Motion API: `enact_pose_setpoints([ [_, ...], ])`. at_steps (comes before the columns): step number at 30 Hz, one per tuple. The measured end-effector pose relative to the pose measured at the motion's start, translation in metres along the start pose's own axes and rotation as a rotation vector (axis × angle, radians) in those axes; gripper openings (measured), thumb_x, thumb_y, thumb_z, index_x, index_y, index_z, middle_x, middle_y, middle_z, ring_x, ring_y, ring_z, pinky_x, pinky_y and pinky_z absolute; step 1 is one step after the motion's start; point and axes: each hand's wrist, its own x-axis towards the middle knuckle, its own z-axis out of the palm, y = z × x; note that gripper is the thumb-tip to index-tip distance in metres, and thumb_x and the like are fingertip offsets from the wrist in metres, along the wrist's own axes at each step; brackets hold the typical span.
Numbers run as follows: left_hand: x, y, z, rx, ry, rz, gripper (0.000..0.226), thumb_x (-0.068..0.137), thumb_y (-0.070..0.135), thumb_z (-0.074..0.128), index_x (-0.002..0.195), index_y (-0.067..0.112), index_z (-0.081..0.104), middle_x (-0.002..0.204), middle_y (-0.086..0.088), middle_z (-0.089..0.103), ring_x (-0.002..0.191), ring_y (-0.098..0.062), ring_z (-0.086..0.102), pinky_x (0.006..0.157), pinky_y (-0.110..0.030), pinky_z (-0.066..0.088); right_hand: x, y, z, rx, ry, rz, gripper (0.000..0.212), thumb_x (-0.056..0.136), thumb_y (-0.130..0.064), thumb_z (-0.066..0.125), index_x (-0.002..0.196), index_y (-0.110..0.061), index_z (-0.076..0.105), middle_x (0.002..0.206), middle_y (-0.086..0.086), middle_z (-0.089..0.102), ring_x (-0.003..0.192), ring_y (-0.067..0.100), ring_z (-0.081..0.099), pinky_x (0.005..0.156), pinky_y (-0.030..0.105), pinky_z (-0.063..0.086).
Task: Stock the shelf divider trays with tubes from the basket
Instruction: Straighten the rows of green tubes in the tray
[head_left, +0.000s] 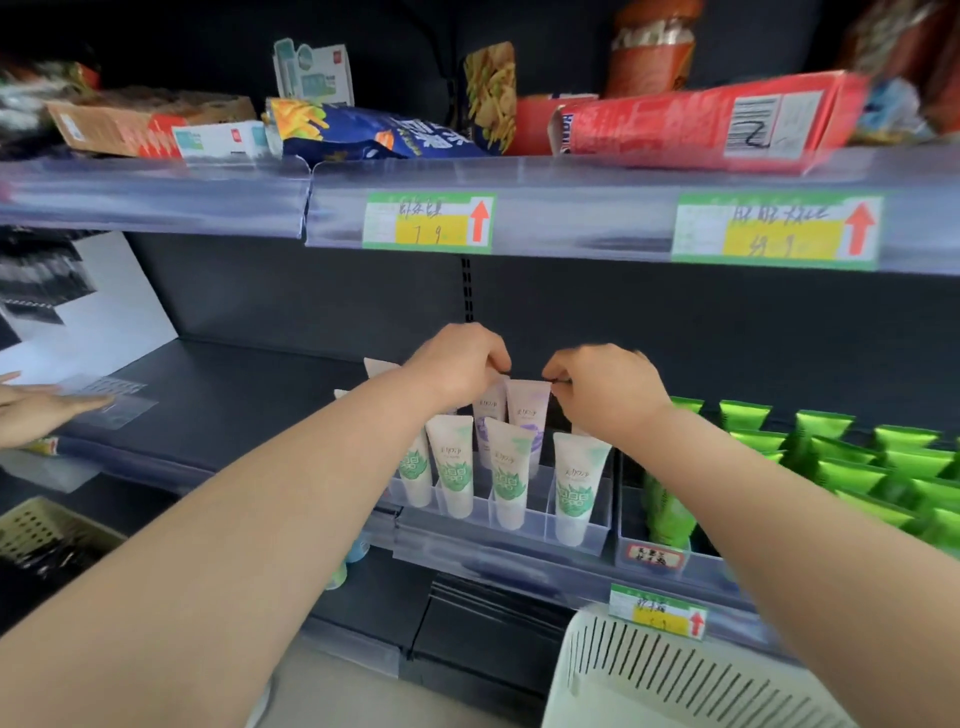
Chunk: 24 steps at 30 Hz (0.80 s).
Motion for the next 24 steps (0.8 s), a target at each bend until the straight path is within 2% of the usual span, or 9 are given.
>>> enact_pose_setpoints([
  [4,0.016,0.019,0.008,0.067,-0.036,0.043,0.030,0.089,0.013,0.064,0.118,0.020,0.067,0.119,0.001,0.065,0.108,-0.019,0.060,0.093,-0.038,0.050,0.001,0.015,-0.002,-0.038,-0.059,0.020,0.029,0.090,-0.025,0.054,0.116,-0.033,0.060,0.114,-0.004,0.065,0.107,0.021,0.058,0.097,0.040,0.037],
  [6,0.023,0.023,0.013,0.119,-0.065,0.064,0.033,0.087,0.012,0.066,0.120,0.019,0.066,0.121,-0.001,0.063,0.110,-0.020,0.059,0.092,-0.038,0.050,0.002,0.019,0.000,-0.080,-0.099,0.022,0.032,0.088,-0.021,0.056,0.117,-0.033,0.059,0.113,-0.004,0.064,0.107,0.021,0.057,0.097,0.040,0.036],
  [10,0.034,0.025,0.026,0.213,-0.095,0.072,0.025,0.083,0.008,0.069,0.106,0.018,0.071,0.104,-0.002,0.066,0.096,-0.022,0.061,0.069,-0.030,0.047,0.004,0.027,0.009,-0.155,-0.138,0.027,0.035,0.082,-0.009,0.056,0.110,-0.029,0.062,0.100,-0.002,0.063,0.095,0.023,0.059,0.087,0.036,0.037],
  [12,0.038,0.026,0.031,0.241,-0.080,0.066,0.020,0.082,0.009,0.069,0.101,0.017,0.071,0.098,-0.004,0.065,0.091,-0.024,0.062,0.064,-0.029,0.043,0.007,0.030,0.012,-0.155,-0.123,0.030,0.036,0.081,-0.007,0.056,0.108,-0.029,0.063,0.096,-0.001,0.064,0.092,0.023,0.060,0.081,0.034,0.035],
  [17,0.049,0.027,0.039,0.258,0.007,0.080,0.016,0.085,0.012,0.063,0.099,0.017,0.070,0.097,-0.007,0.065,0.089,-0.027,0.061,0.065,-0.031,0.045,0.016,0.033,0.017,-0.174,-0.070,0.034,0.035,0.081,-0.007,0.059,0.107,-0.029,0.063,0.093,-0.001,0.065,0.094,0.024,0.062,0.097,0.038,0.035],
  [20,0.054,0.028,0.043,0.243,-0.003,0.080,0.015,0.086,0.014,0.064,0.100,0.016,0.070,0.098,-0.007,0.065,0.089,-0.027,0.061,0.067,-0.032,0.048,0.018,0.035,0.018,-0.208,-0.069,0.031,0.030,0.082,-0.009,0.060,0.106,-0.026,0.062,0.086,-0.001,0.062,0.090,0.024,0.062,0.092,0.037,0.037],
  [24,0.054,0.025,0.041,0.191,0.002,0.067,0.013,0.085,0.015,0.067,0.097,0.019,0.070,0.098,-0.005,0.066,0.091,-0.026,0.062,0.074,-0.034,0.051,0.020,0.035,0.017,-0.224,-0.111,0.031,0.028,0.081,-0.007,0.056,0.103,-0.024,0.059,0.072,-0.004,0.043,0.085,0.024,0.058,0.084,0.037,0.035],
])
